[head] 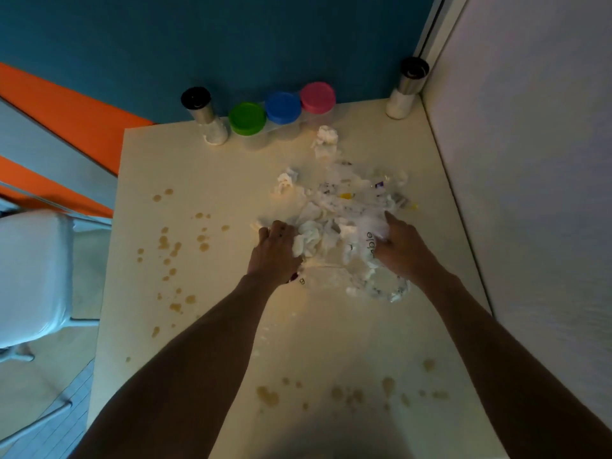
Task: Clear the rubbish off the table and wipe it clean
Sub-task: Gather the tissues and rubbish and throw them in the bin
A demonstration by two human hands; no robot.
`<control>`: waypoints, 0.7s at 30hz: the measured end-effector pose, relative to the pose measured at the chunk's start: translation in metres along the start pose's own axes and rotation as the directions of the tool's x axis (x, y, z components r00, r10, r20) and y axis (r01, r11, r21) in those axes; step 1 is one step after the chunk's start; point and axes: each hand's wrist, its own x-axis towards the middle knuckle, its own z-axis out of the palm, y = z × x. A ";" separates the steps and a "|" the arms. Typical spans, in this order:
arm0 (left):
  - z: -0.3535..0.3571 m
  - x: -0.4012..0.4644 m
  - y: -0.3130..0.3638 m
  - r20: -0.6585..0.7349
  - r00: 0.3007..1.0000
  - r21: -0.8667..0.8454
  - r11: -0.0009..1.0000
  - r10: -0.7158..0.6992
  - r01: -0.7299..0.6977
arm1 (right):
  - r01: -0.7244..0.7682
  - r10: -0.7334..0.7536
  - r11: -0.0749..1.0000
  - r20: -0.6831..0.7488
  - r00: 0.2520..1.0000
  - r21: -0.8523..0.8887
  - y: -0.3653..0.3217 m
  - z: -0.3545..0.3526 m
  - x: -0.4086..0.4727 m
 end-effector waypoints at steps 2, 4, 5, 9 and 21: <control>0.000 -0.001 0.001 0.005 1.000 0.001 1.000 -0.011 0.011 | -0.010 0.020 0.994 0.092 0.996 -0.107 0.012 0.016 -0.012; 0.001 -0.002 0.002 0.016 1.000 -0.007 1.000 -0.017 0.017 | -0.008 0.036 0.985 0.162 0.986 -0.173 0.019 0.033 -0.025; 0.002 -0.003 0.002 0.022 1.000 -0.010 1.000 -0.019 0.019 | 0.003 0.039 0.976 0.189 0.981 -0.217 0.020 0.041 -0.030; 0.003 -0.004 0.002 0.029 0.999 -0.004 1.000 -0.022 0.022 | 0.154 -0.055 0.869 0.217 0.975 -0.471 0.024 0.075 -0.043; 0.002 -0.003 0.001 0.001 1.000 -0.066 0.998 0.007 -0.007 | 0.157 -0.159 0.859 0.038 0.987 -0.487 0.040 0.093 -0.047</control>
